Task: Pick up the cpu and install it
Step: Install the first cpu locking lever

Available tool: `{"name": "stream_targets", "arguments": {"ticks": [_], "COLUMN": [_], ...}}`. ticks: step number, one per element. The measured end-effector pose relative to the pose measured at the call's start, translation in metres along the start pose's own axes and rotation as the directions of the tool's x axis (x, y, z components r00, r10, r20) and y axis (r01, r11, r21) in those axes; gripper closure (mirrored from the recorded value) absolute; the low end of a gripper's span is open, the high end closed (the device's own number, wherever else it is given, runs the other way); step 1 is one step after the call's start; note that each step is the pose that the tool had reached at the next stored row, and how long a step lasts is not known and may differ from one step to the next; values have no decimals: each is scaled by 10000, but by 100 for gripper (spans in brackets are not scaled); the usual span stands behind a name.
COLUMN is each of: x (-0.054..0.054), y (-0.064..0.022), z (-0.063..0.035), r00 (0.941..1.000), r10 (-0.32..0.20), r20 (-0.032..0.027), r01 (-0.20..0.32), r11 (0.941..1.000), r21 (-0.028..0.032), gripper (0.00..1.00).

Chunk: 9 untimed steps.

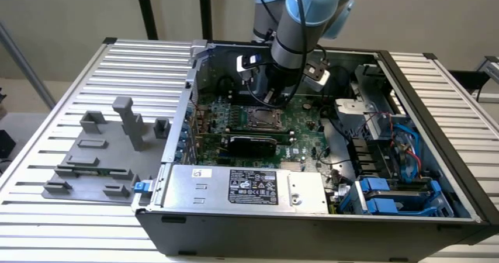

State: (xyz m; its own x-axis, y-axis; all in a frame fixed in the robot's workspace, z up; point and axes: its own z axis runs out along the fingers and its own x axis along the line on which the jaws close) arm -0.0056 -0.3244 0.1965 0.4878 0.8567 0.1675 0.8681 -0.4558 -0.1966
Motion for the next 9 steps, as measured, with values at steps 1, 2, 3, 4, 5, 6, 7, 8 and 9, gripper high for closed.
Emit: {"name": "stream_targets", "arguments": {"ticks": [1,2,3,4,5,6,7,8,9], "x": [-1,-2,-3,-2,-2,-3,-2,-2,-2], "y": [2,4,4,5,5,5,4,3,2], "z": [0,0,0,0,0,-1,-6,-16,-28], "r00": [10000,10000,10000,10000,10000,10000,10000,10000,10000], "r10": [-2,-5,-5,-6,-8,-10,-10,-8,-7], "r20": [-14,-25,-34,-41,-49,-55,-57,-53,-48], "r01": [2,5,5,6,8,10,10,9,7], "r11": [10000,10000,10000,10000,10000,10000,10000,10000,10000], "r21": [8,14,18,23,28,31,37,44,51], "gripper": [89,89,89,89,89,89,89,89,89]}}
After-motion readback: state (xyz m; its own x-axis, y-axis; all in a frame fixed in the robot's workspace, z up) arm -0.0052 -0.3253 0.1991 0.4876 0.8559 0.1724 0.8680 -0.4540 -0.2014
